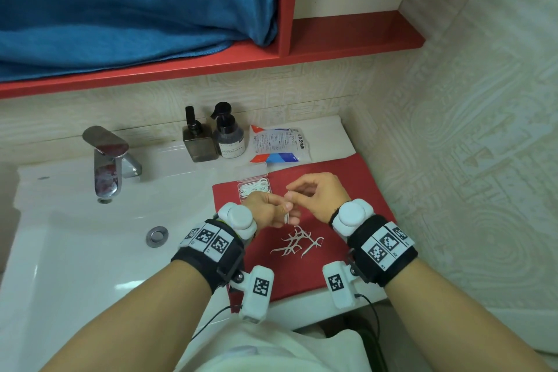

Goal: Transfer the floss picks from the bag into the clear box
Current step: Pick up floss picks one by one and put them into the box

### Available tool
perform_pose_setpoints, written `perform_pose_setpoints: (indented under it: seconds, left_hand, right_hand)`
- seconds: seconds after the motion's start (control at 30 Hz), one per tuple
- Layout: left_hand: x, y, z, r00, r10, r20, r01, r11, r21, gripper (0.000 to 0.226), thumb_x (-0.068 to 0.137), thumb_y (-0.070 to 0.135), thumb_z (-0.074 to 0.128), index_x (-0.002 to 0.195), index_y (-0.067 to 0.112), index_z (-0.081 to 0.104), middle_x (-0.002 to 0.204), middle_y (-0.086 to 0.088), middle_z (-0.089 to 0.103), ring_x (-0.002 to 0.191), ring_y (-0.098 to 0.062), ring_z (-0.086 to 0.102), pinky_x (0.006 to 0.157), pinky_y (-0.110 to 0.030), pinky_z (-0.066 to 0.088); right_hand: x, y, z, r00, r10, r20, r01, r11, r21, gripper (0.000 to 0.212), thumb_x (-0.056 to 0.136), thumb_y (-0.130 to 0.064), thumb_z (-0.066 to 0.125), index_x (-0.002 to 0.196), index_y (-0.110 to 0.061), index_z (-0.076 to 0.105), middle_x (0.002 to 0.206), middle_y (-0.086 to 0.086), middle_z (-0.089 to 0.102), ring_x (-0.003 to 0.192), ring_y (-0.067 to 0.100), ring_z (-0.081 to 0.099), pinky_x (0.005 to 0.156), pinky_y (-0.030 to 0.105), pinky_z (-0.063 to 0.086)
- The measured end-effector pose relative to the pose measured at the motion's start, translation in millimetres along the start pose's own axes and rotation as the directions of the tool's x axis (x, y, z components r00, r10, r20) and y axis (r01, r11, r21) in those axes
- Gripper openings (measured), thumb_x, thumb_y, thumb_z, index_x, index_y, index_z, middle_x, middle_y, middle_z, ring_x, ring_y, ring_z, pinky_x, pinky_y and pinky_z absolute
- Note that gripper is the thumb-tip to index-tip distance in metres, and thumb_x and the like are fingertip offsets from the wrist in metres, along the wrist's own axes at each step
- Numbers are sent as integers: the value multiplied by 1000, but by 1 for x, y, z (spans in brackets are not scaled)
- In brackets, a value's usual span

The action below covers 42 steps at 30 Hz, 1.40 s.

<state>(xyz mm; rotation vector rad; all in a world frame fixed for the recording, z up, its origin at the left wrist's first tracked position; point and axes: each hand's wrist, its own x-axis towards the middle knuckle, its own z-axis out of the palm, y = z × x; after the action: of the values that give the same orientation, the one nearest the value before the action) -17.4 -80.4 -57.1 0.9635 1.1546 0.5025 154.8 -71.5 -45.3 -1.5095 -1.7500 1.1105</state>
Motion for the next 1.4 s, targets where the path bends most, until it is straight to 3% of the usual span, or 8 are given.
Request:
perform_pose_setpoints:
  seconds: [0.13,0.27,0.47,0.63,0.73,0.93,1.17,1.4]
  left_hand:
    - [-2,0,-2,1000,11,2,-11,998,54,19,93,20,59,99,7,72,96,-7,75,89,-19,72,56,-18,43]
    - [-2,1,-5,995,-24,-95,34,995,98,16,93,16,59,95,8,72,89,-5,76,80,-16,73,53,-21,39]
    - [-5,4,-8,986,-60,-152,81,988,130,15,93,11,57,91,9,72,86,-1,75,74,-9,72,56,-21,41]
    - [-7,3,-13,982,-83,-171,107,985,137,15,93,11,56,92,9,72,82,2,75,74,-10,71,57,-20,42]
    - [-7,0,-14,979,-90,-185,114,986,125,16,93,9,56,93,8,72,87,-3,75,78,-13,72,58,-21,43]
    - [-9,-4,-21,969,-124,-213,148,984,99,17,94,11,55,98,4,70,87,-3,74,67,-7,70,56,-20,41]
    - [-3,-15,-24,948,-114,-299,127,992,25,15,92,11,58,94,4,71,88,-6,75,64,-6,70,54,-17,45]
    - [5,-19,-22,912,-14,-410,22,1000,15,14,93,9,58,93,6,72,85,-6,73,61,-5,68,58,-19,48]
  right_hand:
    - [-2,0,3,1000,-10,4,10,1000,-7,11,83,-20,76,93,-23,77,86,-7,76,83,3,71,82,22,56]
    - [0,5,4,999,26,27,-25,998,-57,17,89,-17,68,103,-24,75,92,-10,75,87,1,69,84,17,52]
    - [1,17,5,960,236,150,-150,888,-434,15,88,-18,66,102,-21,72,94,-5,71,82,8,63,78,22,50]
    - [1,18,25,919,333,209,-163,807,-568,14,76,-29,73,87,-27,66,77,-10,66,74,13,65,69,24,51]
    - [1,20,30,911,351,215,-175,803,-570,15,73,-25,74,80,-29,62,71,-10,65,73,14,67,73,27,56]
    - [2,24,36,917,312,250,-154,853,-499,6,85,-18,66,88,-18,71,67,-15,59,67,9,60,68,22,48]
    - [13,18,28,967,243,79,-191,892,-409,8,86,-23,63,81,-23,69,71,-11,63,64,6,57,62,21,43]
    - [26,5,18,985,170,29,-151,933,-328,7,81,-29,69,80,-23,73,68,-8,68,69,8,64,72,25,53]
